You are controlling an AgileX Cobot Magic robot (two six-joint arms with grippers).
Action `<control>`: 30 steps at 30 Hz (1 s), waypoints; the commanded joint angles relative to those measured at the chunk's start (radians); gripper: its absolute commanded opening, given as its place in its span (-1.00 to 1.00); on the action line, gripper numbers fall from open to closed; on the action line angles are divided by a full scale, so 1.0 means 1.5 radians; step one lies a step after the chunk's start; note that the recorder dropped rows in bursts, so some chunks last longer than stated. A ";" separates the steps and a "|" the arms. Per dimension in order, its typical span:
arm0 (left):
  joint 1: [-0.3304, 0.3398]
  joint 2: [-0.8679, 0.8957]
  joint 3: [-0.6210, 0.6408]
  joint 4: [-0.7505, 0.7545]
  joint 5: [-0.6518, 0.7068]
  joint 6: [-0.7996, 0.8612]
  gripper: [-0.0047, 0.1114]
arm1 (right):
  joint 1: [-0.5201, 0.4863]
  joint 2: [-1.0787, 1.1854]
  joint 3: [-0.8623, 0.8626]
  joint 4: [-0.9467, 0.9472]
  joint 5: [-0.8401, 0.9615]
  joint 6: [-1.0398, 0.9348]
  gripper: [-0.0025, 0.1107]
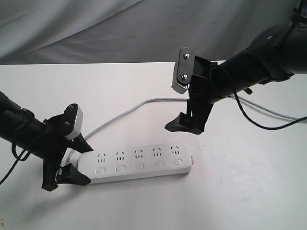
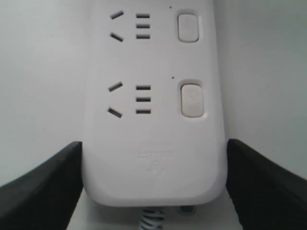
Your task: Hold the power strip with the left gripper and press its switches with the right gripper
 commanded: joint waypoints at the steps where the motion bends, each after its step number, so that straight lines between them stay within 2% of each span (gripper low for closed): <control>1: -0.001 0.000 -0.001 0.000 -0.022 0.003 -0.92 | 0.002 -0.035 0.003 0.015 0.005 0.003 0.68; 3: -0.001 0.000 -0.001 0.000 -0.022 0.003 -0.92 | 0.000 -0.054 0.003 0.015 0.021 0.011 0.50; 8: -0.001 0.000 -0.001 0.000 -0.022 0.003 -0.92 | 0.000 -0.100 0.003 0.015 0.071 0.080 -0.10; 11: -0.001 0.000 -0.001 0.000 -0.022 0.003 -0.92 | 0.000 -0.118 0.003 0.015 0.124 0.116 -0.31; 16: -0.001 0.000 -0.001 0.000 -0.022 0.003 -0.92 | 0.000 -0.130 0.003 0.029 0.211 0.118 -0.34; 24: -0.001 0.000 -0.001 0.000 -0.022 0.003 -0.92 | 0.000 -0.130 0.003 0.159 0.240 0.122 -0.34; 30: -0.001 0.000 -0.001 0.000 -0.022 0.003 -0.92 | 0.000 -0.128 0.003 0.215 0.386 0.122 -0.34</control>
